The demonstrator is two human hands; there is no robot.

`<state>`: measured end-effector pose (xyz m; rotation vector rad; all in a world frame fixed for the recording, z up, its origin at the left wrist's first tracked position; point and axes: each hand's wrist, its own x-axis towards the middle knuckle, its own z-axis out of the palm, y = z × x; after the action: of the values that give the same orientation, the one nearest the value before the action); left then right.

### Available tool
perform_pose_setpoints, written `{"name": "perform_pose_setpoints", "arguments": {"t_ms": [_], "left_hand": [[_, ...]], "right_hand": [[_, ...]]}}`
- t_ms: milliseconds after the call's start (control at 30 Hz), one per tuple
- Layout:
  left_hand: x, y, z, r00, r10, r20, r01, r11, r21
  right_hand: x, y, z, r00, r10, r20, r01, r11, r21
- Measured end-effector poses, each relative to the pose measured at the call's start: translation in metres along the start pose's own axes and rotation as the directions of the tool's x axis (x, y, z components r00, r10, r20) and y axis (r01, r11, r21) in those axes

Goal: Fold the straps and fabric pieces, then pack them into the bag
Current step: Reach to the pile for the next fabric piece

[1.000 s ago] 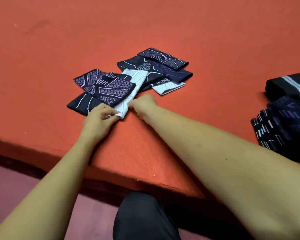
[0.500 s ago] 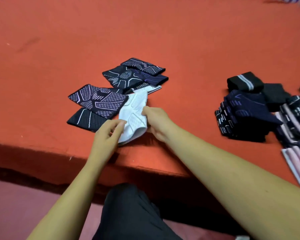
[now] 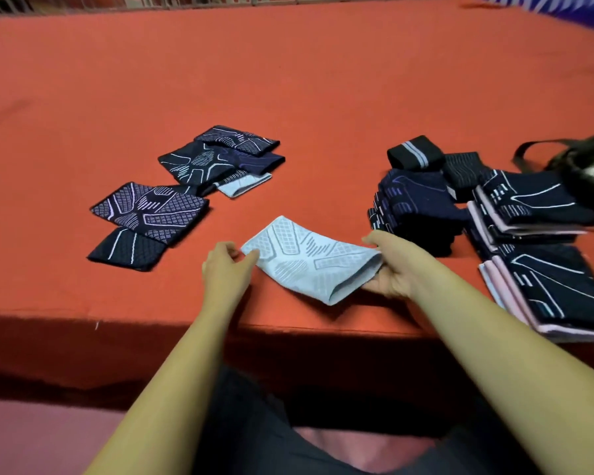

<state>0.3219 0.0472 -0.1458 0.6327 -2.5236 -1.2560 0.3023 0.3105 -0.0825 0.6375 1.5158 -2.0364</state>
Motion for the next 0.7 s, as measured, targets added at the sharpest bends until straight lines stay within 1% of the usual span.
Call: {"name": "perform_pose_setpoints", "arguments": {"t_ms": [33,67,133,167,267,333,400,467,533,600,700], "left_hand": [[0.001,0.004,0.003,0.999,-0.036,-0.011,0.036,0.998,0.046],[0.002,0.007,0.007,0.998,-0.055,-0.029,0.058,0.99,0.127],[-0.001,0.013,0.012,0.997,-0.041,-0.069,0.06,0.952,0.3],[-0.003,0.014,0.015,0.996,-0.023,-0.088,0.052,0.938,0.344],[-0.007,0.012,0.019,0.993,0.007,-0.116,0.034,0.94,0.339],[-0.006,0.011,0.017,0.996,0.006,-0.089,0.023,0.947,0.322],[-0.007,0.01,0.014,0.997,0.014,-0.071,0.006,0.964,0.266],[-0.017,0.013,0.01,0.995,0.037,-0.087,-0.03,0.997,0.077],[-0.034,0.02,0.006,0.991,0.06,-0.117,-0.072,0.992,-0.101],[-0.053,0.026,0.005,0.987,0.077,-0.143,-0.103,0.976,-0.191],[-0.074,0.032,0.009,0.987,0.115,-0.11,-0.142,0.946,-0.292]], "right_hand": [[-0.004,0.005,-0.007,1.0,-0.012,-0.01,0.013,1.0,0.026],[-0.008,0.011,-0.012,1.0,-0.023,-0.017,0.023,0.999,0.025],[-0.015,0.025,-0.017,0.999,-0.035,-0.009,0.035,0.999,-0.008],[-0.016,0.031,-0.018,0.999,-0.053,-0.014,0.052,0.998,-0.033],[-0.014,0.038,-0.015,0.98,-0.187,-0.071,0.176,0.974,-0.141],[-0.01,0.034,-0.014,0.933,-0.338,-0.124,0.305,0.925,-0.227],[0.0,0.029,-0.016,0.859,-0.479,-0.183,0.413,0.858,-0.306],[0.012,0.028,-0.02,0.807,-0.544,-0.23,0.438,0.813,-0.384],[0.02,0.032,-0.024,0.771,-0.602,-0.208,0.462,0.754,-0.467],[0.019,0.037,-0.024,0.733,-0.661,-0.158,0.497,0.68,-0.539],[0.015,0.049,-0.029,0.706,-0.703,-0.081,0.544,0.613,-0.574]]}}
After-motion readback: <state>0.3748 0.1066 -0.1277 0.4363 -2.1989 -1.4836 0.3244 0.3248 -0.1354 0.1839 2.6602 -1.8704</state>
